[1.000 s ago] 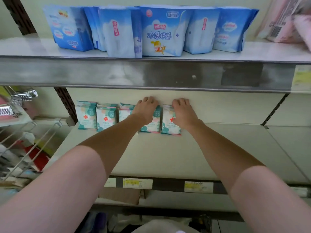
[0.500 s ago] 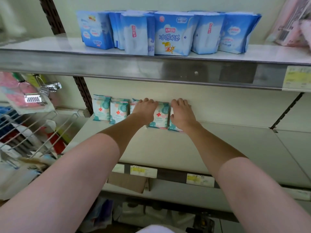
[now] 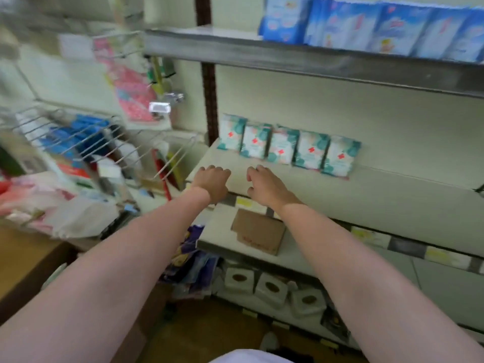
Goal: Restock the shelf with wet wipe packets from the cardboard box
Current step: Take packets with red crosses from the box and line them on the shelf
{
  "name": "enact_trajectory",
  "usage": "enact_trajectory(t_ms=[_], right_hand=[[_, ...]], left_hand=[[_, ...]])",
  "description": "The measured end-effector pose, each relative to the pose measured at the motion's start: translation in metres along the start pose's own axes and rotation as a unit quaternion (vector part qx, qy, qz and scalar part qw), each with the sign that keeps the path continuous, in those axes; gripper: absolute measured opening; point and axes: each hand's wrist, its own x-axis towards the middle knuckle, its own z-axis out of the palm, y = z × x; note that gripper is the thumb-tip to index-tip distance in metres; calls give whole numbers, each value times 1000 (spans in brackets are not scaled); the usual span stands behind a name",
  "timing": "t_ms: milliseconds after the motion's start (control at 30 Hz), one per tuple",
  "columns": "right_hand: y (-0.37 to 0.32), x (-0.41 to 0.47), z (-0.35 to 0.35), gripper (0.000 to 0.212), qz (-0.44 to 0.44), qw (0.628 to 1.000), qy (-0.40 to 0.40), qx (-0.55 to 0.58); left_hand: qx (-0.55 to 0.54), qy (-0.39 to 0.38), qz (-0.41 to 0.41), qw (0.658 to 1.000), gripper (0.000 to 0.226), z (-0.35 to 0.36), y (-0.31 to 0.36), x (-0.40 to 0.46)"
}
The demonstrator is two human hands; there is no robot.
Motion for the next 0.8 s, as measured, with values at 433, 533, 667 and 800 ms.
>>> enact_trajectory(t_ms=[433, 533, 667, 800], right_hand=[[-278, -28, 138, 22, -209, 966, -149, 4], [-316, -31, 163, 24, -243, 953, -183, 2], [-352, -28, 205, 24, -255, 941, -224, -12], [-379, -11, 249, 51, -283, 920, -270, -34]], left_hand=[[-82, -114, -256, 957, 5, 94, -190, -265], [-97, -128, -307, 938, 17, 117, -213, -310], [-118, -153, -360, 913, 18, 151, -241, -347], [-146, -178, -390, 892, 11, 181, -262, -362]])
